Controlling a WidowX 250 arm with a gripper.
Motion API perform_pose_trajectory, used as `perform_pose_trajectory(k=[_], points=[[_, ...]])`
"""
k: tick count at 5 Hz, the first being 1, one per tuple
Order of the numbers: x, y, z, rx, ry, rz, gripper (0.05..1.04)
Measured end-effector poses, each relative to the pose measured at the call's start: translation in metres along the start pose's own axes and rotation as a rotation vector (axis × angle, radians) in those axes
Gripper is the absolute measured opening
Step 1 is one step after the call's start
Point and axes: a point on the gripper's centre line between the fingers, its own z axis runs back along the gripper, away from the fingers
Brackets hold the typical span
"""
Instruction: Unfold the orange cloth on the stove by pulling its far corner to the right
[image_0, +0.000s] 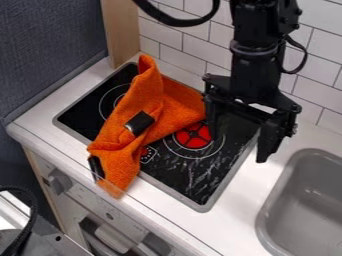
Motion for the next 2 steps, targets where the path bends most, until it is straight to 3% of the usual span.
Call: perform_pose_trajectory(k=[2], points=[[-0.0020,0.0078,-0.0058,0.008,0.024,0.029,0.999]])
